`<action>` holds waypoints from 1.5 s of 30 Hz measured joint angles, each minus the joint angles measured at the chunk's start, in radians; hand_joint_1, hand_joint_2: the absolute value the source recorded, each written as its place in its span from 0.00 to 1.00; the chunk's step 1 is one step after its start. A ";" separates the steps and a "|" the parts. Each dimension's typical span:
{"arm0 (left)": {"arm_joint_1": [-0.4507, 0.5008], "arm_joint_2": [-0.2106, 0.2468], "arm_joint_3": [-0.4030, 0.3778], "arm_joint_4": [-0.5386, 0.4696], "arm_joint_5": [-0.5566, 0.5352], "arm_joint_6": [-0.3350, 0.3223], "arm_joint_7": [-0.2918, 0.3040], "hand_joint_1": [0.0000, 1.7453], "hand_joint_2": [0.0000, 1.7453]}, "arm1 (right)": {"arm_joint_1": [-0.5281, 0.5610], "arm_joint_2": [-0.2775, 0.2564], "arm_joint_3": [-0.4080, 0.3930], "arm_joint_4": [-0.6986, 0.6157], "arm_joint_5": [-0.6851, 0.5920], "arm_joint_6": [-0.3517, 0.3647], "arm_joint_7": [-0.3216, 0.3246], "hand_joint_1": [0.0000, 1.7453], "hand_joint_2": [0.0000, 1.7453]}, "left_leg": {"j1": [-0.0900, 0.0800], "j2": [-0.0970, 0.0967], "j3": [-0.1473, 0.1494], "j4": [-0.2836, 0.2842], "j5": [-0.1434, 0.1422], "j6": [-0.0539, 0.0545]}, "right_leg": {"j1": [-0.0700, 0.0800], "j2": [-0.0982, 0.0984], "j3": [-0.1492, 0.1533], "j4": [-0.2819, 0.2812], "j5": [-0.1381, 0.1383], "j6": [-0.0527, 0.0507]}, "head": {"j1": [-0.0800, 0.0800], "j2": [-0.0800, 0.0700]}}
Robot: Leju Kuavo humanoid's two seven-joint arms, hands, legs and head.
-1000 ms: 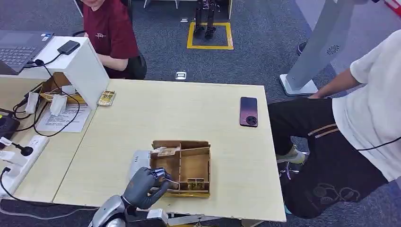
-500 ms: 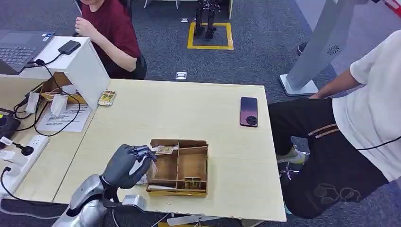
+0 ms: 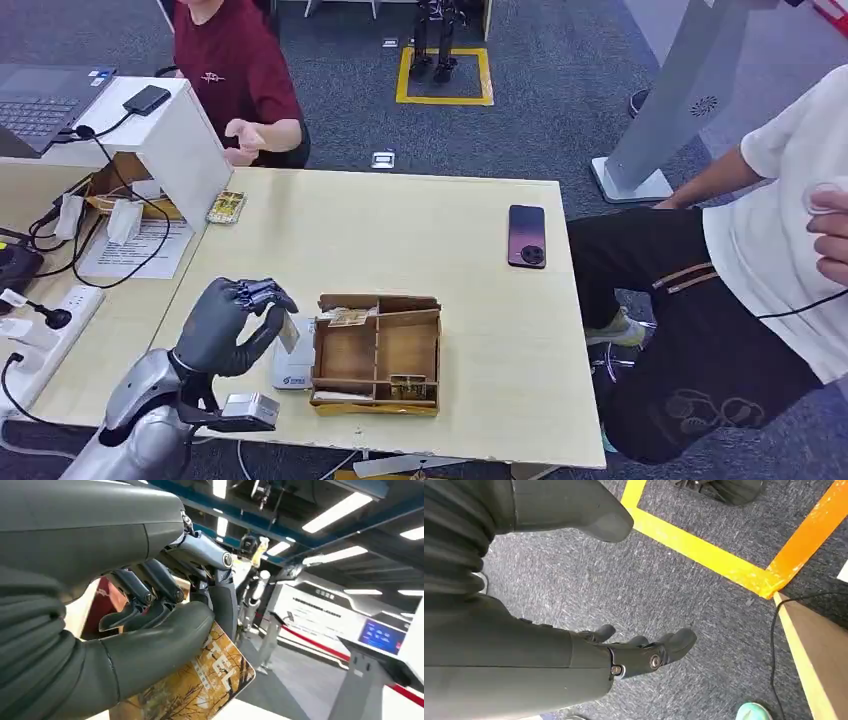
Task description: Pass the card to the sensor for recognition and then transmit it.
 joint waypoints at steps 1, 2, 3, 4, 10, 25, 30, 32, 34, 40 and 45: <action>-0.003 0.000 0.009 0.001 -0.006 0.009 0.013 1.00 1.00 | 0.000 0.000 0.000 0.000 0.005 0.000 0.000 0.00 1.00 | 0.000 0.000 0.000 0.000 0.000 0.000 | 0.000 0.000 0.000 0.000 0.000 0.000 | 0.000 0.000; -0.011 -0.001 0.014 0.005 -0.010 0.017 0.023 1.00 1.00 | 0.000 0.000 0.000 0.000 0.009 0.000 0.003 0.00 1.00 | 0.000 0.000 0.000 0.000 0.000 0.000 | 0.000 0.000 0.000 0.000 0.000 0.000 | 0.000 0.000; -0.024 -0.002 0.020 0.013 -0.016 0.023 0.037 1.00 1.00 | 0.000 0.000 0.000 0.000 0.014 0.000 0.005 0.00 1.00 | 0.000 0.000 0.000 0.000 0.000 0.000 | 0.000 0.000 0.000 0.000 0.000 0.000 | 0.000 0.000; -0.044 -0.005 0.027 0.026 -0.024 0.027 0.050 1.00 1.00 | -0.001 0.000 0.000 0.000 0.017 0.001 0.006 0.00 1.00 | 0.000 -0.001 0.000 0.000 0.001 0.001 | 0.000 -0.001 0.000 0.000 0.000 0.000 | 0.000 0.000; -0.161 -0.034 0.053 0.133 -0.065 0.056 0.115 1.00 1.00 | -0.007 0.003 0.000 0.000 0.029 0.005 0.010 0.00 1.00 | 0.000 -0.001 0.000 0.000 0.002 0.000 | 0.000 0.000 0.000 0.000 0.002 0.000 | 0.000 0.000; -0.410 -0.069 0.137 0.481 -0.085 0.109 0.172 1.00 1.00 | -0.017 0.003 0.004 -0.001 0.046 0.017 0.020 0.00 1.00 | 0.000 0.000 -0.001 0.000 0.004 -0.001 | 0.000 0.000 -0.001 0.000 0.004 -0.001 | 0.000 0.000; -0.421 -0.077 0.140 0.519 -0.084 0.112 0.171 1.00 1.00 | -0.016 0.003 0.004 -0.001 0.046 0.017 0.020 0.00 1.00 | 0.000 0.000 -0.001 0.000 0.004 -0.001 | 0.000 0.000 -0.001 0.000 0.004 -0.001 | 0.000 0.000; -0.421 -0.079 0.143 0.527 -0.078 0.114 0.171 1.00 1.00 | -0.016 0.003 0.004 -0.001 0.045 0.017 0.020 0.00 1.00 | 0.000 0.000 -0.001 0.000 0.004 -0.001 | 0.000 0.000 -0.001 0.000 0.004 -0.001 | 0.000 0.000; -0.421 -0.081 0.150 0.533 -0.076 0.116 0.171 1.00 1.00 | -0.016 0.003 0.004 -0.001 0.045 0.018 0.020 0.00 1.00 | 0.000 0.000 -0.001 0.000 0.004 -0.001 | 0.000 0.000 -0.001 0.000 0.004 -0.001 | 0.000 0.000; -0.421 -0.087 0.156 0.550 -0.071 0.125 0.166 1.00 1.00 | -0.016 0.003 0.004 -0.001 0.047 0.027 0.016 0.00 1.00 | 0.000 0.000 -0.001 0.000 0.004 -0.001 | 0.000 0.000 -0.001 0.000 0.004 -0.001 | 0.000 0.000; -0.420 -0.089 0.160 0.558 -0.074 0.126 0.159 0.00 1.00 | -0.016 0.003 0.004 -0.001 0.047 0.029 0.017 0.00 1.00 | 0.000 0.000 -0.001 0.000 0.004 -0.001 | 0.000 0.000 -0.001 0.000 0.004 -0.001 | 0.000 0.000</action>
